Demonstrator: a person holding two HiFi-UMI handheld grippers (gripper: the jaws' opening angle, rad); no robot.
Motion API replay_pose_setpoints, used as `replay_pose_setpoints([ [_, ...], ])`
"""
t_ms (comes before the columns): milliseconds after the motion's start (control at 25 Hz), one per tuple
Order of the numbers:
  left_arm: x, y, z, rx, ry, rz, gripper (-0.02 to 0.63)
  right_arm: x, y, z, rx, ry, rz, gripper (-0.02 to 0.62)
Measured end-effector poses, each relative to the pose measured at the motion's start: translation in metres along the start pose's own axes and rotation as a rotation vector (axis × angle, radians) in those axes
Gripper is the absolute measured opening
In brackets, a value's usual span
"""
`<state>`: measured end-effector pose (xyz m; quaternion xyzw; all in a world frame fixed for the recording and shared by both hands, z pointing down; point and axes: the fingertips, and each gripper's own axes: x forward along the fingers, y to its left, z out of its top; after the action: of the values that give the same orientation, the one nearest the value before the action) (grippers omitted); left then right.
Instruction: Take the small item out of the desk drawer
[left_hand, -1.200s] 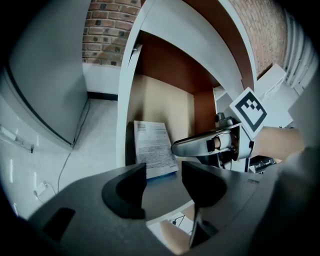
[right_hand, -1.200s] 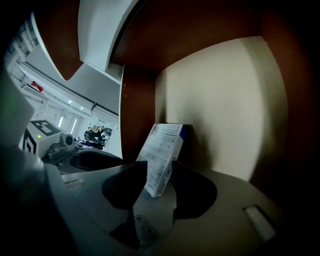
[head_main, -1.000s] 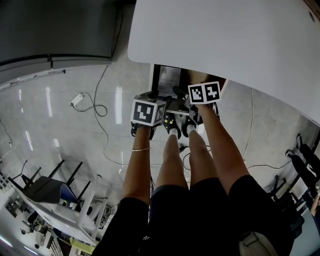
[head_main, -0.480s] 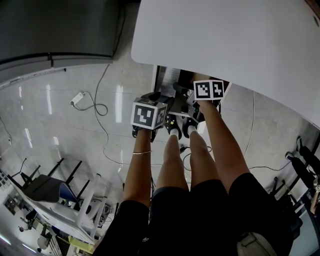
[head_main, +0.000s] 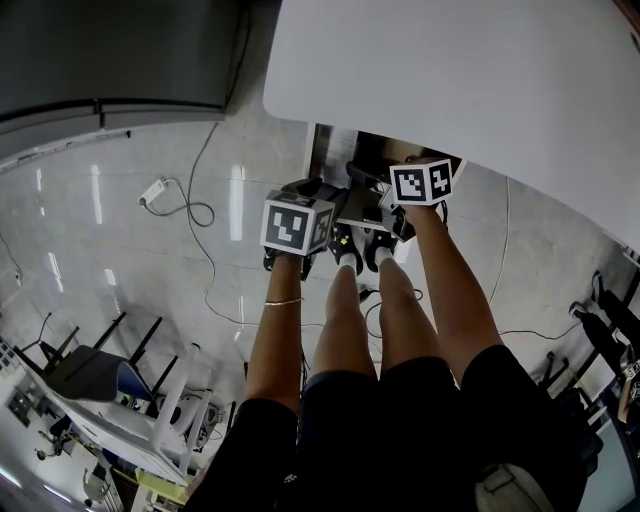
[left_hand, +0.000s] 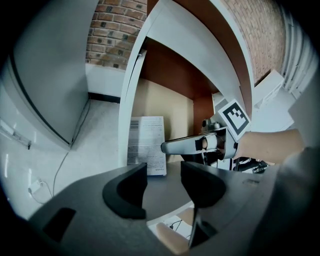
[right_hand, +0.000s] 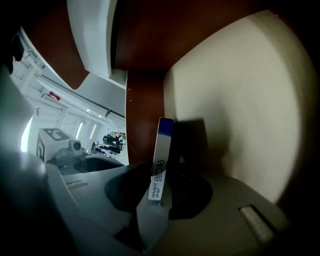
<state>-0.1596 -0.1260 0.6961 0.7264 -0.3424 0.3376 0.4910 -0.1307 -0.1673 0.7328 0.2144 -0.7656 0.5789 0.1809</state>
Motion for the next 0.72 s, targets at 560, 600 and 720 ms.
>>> replay_pose_setpoints([
  [560, -0.002, -0.003, 0.007, 0.005, -0.036, -0.012, 0.213, 0.022, 0.036, 0.01, -0.161, 0.025, 0.03, 0.173],
  [600, -0.003, -0.001, 0.008, 0.01, -0.039, -0.003, 0.215, 0.021, 0.037, 0.01, -0.16, 0.024, 0.031, 0.175],
  [720, -0.007, 0.005, 0.009, 0.016, -0.042, 0.017, 0.218, 0.022, 0.038, 0.011, -0.185, 0.035, 0.012, 0.19],
])
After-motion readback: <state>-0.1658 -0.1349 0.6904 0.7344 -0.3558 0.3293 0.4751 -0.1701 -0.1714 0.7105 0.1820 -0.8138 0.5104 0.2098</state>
